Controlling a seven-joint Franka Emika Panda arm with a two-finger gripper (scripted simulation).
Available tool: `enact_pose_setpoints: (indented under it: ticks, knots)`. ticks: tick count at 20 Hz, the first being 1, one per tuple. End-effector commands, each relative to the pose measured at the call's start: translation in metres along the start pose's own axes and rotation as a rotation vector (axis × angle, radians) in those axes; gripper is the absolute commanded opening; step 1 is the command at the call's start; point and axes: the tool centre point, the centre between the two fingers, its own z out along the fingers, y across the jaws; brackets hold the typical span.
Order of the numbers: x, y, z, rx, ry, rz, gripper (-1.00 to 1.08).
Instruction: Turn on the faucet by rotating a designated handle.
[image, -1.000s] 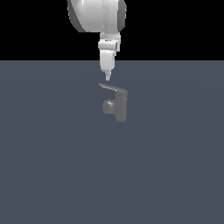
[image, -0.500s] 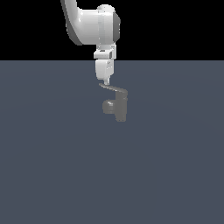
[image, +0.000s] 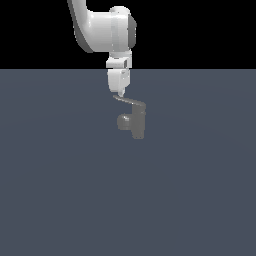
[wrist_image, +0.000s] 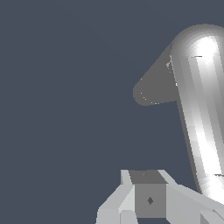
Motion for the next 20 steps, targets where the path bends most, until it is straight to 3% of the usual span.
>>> enact_pose_setpoints:
  ticks: [1,20]
  knots:
    - [-0.001,0.005,0.000,0.000,0.000,0.000,-1.00]
    - [-0.009,0.049,0.000,0.000,0.000,0.000,-1.00]
